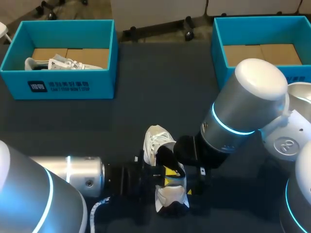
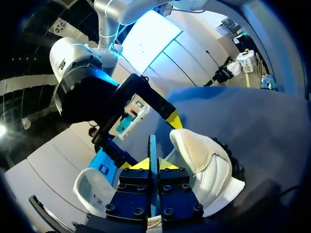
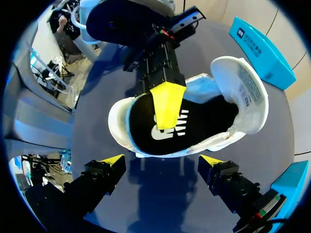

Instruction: Take the shoe out of the shoebox, open the shoe tongue, remove and reinsert the insole, then place the shoe into the shoebox

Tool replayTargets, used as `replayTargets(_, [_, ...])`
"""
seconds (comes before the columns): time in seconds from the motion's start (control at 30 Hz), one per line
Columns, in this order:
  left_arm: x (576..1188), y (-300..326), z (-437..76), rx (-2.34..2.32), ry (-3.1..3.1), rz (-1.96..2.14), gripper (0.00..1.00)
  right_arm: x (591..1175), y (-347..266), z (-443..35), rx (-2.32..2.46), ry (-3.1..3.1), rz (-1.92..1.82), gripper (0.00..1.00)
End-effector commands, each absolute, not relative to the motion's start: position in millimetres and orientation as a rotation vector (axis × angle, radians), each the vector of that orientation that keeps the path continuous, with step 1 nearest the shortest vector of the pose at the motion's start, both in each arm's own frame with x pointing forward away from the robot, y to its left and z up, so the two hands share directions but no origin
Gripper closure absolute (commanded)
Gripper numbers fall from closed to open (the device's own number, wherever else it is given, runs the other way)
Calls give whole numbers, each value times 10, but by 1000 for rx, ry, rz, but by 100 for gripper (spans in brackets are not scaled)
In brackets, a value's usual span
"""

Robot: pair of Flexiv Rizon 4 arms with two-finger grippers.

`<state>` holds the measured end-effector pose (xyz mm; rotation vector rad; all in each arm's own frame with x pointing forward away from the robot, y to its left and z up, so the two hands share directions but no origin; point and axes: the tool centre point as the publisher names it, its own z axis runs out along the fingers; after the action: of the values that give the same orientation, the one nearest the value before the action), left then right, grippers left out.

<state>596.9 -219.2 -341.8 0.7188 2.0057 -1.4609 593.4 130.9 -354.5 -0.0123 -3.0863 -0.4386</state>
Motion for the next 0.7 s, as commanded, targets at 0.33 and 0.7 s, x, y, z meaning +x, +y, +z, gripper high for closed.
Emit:
replayTargets(0.33, [6275, -2137, -3604, 683, 2042, -1335, 100, 5929, 1321, -3563, -13, -3088, -438, 0])
replayTargets(0.7, [6141, -2082, -3474, 674, 2053, -1392, 64, 5929, 1321, -3563, -13, -3088, -438, 0])
